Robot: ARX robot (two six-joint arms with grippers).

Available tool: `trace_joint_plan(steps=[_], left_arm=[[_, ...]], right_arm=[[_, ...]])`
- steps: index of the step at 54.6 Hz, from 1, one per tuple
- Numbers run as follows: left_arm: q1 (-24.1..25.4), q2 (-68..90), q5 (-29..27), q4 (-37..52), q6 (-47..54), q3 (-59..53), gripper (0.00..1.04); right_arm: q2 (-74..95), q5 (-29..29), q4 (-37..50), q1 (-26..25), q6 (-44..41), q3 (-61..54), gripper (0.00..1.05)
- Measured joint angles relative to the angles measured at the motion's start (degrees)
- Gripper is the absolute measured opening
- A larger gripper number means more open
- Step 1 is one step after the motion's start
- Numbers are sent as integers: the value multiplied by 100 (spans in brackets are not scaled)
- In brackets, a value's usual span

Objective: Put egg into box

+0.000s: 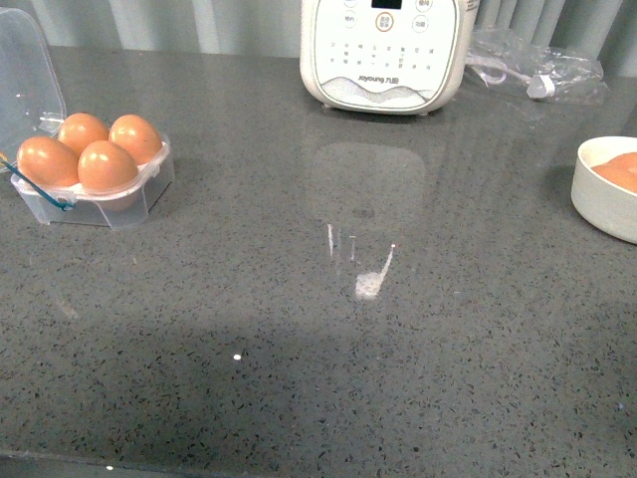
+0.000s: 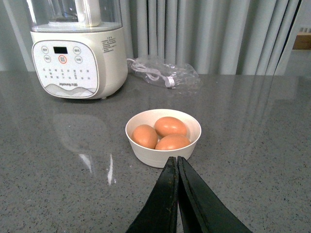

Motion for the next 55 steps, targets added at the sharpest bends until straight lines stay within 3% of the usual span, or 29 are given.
trace_joint_plan(steps=[23,28,43,55], left_arm=[[0,0,0,0,0,0,98],[0,0,0,0,0,0,98],[0,-7,0,0,0,0,98],[0,-7,0,0,0,0,98]], right_arm=[[-872,0,-876,0,0,0,3],[-1572,0,-1790,0,0,4,3],[-1847,0,-1891,0,-4,4,4],[-1847,0,-1891,0,-2,4,51]])
